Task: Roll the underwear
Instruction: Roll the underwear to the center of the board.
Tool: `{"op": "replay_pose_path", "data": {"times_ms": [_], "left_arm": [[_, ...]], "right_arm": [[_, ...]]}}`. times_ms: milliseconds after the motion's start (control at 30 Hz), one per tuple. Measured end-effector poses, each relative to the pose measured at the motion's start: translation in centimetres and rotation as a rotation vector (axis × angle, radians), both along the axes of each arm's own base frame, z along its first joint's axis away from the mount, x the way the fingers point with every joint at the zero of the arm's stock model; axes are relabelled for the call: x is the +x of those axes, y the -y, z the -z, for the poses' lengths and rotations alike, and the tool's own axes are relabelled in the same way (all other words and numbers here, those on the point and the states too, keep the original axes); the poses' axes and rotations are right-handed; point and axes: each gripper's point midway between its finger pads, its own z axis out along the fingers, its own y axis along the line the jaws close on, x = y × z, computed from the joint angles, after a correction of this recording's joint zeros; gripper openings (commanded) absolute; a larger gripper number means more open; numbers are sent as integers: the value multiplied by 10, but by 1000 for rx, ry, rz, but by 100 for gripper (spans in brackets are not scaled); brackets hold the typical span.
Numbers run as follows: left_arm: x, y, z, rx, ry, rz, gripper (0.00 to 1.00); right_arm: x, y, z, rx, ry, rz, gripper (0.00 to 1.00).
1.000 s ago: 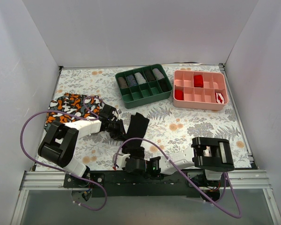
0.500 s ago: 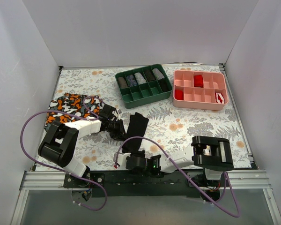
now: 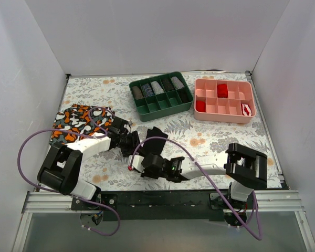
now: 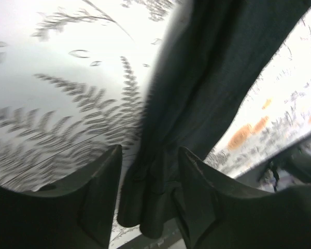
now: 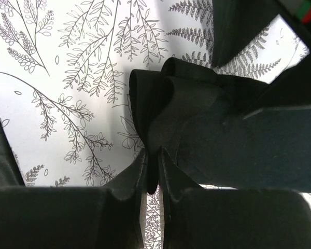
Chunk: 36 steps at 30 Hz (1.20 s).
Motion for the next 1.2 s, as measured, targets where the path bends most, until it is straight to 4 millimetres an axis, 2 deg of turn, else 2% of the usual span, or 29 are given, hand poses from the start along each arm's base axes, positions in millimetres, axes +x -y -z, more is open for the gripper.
{"op": "replay_pose_path", "data": {"times_ms": [67,367,567,900,1200], "left_arm": [[4,-6,-3,30,31,-25,59],[10,-27,-18,86,134,-143,60],[-4,-35,-17,61,154,-191,61],[-14,-31,-20,-14,183,-200,62],[-19,-26,-33,-91,233,-188,62]], "right_arm": [[0,0,-1,20,-58,-2,1],[-1,0,-3,83,-258,-10,1],[0,-1,-8,143,-399,5,1],[7,12,-15,283,-642,63,1],[16,20,-23,400,-866,99,1]]}}
